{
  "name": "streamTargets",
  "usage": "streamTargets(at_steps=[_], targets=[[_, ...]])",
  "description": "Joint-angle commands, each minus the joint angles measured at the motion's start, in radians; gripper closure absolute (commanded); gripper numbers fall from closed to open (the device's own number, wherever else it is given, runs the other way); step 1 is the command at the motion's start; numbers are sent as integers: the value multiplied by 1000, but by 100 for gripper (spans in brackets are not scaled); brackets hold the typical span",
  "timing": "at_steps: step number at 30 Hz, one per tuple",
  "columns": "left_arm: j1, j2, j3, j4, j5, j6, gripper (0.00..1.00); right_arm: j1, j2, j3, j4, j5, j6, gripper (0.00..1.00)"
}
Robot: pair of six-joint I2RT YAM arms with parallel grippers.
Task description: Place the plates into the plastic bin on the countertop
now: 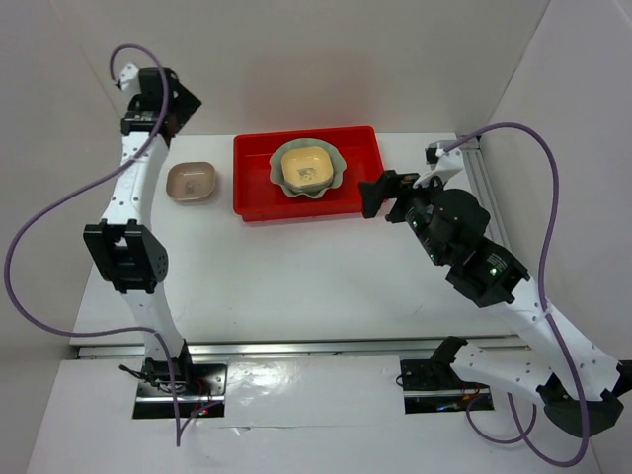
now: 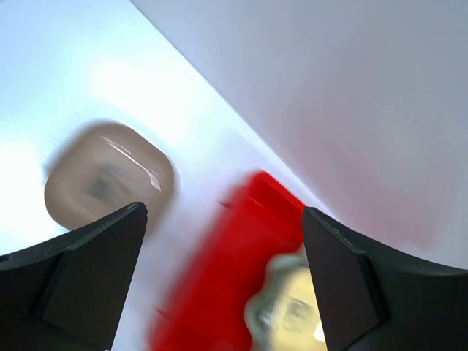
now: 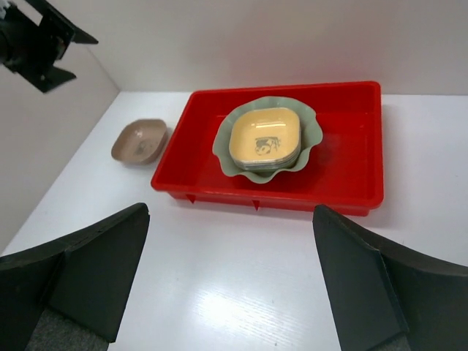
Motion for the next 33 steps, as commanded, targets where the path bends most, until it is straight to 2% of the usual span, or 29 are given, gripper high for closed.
streamTargets(at_steps=[1, 5, 10, 14, 19, 24, 26, 33], targets=[[121, 147, 41, 33, 225, 252, 0, -13, 6, -42, 79, -113, -61, 0], [186, 200, 32, 75, 279, 412, 0, -13, 6, -64, 99, -147, -64, 0], [226, 260, -7, 87, 222, 491, 0, -13, -3, -93, 127, -185, -64, 0], [261, 290, -49, 87, 176, 491, 0, -13, -3, -104, 136, -198, -64, 0], [304, 290, -153, 128, 210, 469, 0, -13, -3, -113, 136, -207, -64, 0], [327, 310, -224, 148, 253, 460, 6, -13, -13, -122, 136, -207, -64, 0], [327, 321, -248, 174, 265, 460, 13, -13, -13, -122, 136, -207, -64, 0], [327, 352, -279, 205, 294, 448, 21, -13, -13, -113, 136, -198, -64, 0]])
